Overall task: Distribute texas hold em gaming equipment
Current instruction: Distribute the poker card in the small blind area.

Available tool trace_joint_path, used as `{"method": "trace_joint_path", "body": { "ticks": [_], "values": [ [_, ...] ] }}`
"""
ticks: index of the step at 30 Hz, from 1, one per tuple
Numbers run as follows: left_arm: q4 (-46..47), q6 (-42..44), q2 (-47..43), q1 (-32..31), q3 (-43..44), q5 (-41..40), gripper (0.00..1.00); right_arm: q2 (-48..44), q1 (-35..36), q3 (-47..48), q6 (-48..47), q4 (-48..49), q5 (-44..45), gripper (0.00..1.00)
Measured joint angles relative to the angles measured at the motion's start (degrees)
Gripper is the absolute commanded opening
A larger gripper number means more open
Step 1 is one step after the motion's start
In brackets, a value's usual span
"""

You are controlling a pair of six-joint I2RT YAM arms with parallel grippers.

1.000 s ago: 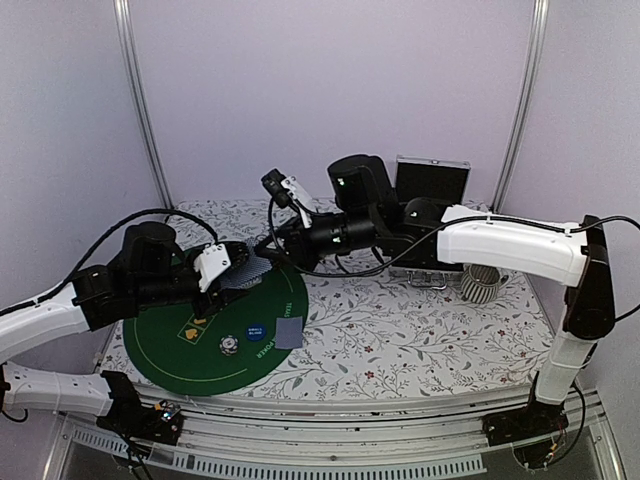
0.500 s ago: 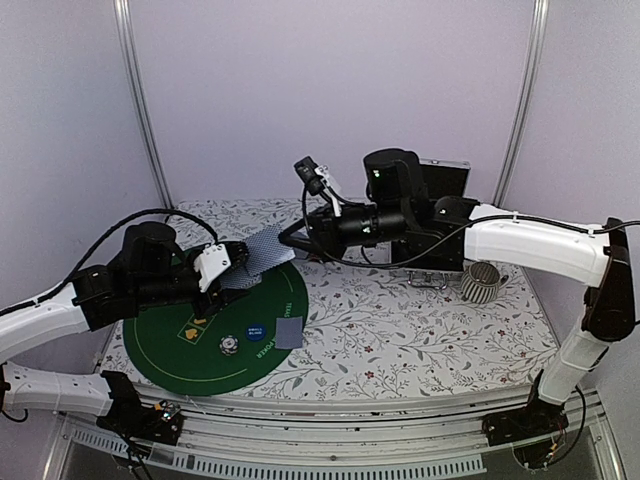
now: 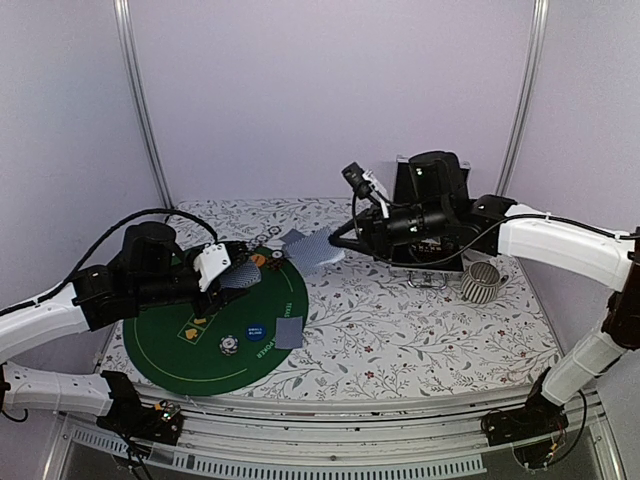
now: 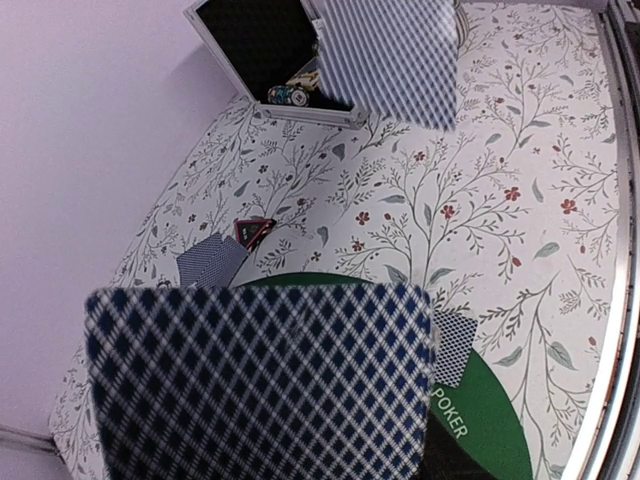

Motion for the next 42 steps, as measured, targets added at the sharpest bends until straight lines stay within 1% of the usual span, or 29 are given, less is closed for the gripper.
{"method": "trace_joint_path", "body": {
  "ticks": [4, 8, 11, 16, 19, 23, 27, 32, 42],
  "values": [
    [0.00, 0.00, 0.00, 0.00, 0.00, -0.39, 0.49, 8.70, 0.46, 2.43, -8.41, -8.15, -1.99, 0.02],
    [0.00, 0.00, 0.00, 0.00, 0.00, -0.57, 0.49, 17.97, 0.85, 7.45, -14.71, -16.15, -1.90, 0.02],
    [0.00, 0.00, 0.00, 0.02, 0.00, -0.61, 0.49, 24.52, 1.68, 14.08, -18.71, -22.16, -1.07, 0.02],
    [0.00, 0.00, 0.00, 0.04, 0.00, -0.63, 0.49, 35.63, 5.44, 28.24, -25.46, -32.15, 1.70, 0.02],
    [0.00, 0.00, 0.00, 0.07, 0.00, -0.61, 0.49, 40.04, 7.21, 33.46, -28.70, -36.89, 3.65, 0.02],
    [0.00, 0.00, 0.00, 0.07, 0.00, -0.61, 0.49, 43.52, 8.79, 36.68, -31.67, -41.55, 7.04, 0.02],
    [0.00, 0.00, 0.00, 0.09, 0.00, -0.61, 0.49, 46.36, 9.35, 40.33, -34.14, -44.00, 10.73, 0.02],
    [0.00, 0.00, 0.00, 0.09, 0.00, -0.59, 0.49, 48.33, 10.43, 41.79, -36.68, -44.15, 16.72, 0.02],
    [0.00, 0.00, -0.02, 0.09, 0.00, -0.57, 0.49, 47.52, 14.19, 41.51, -43.47, -41.44, 25.09, 0.02]
  ]
}}
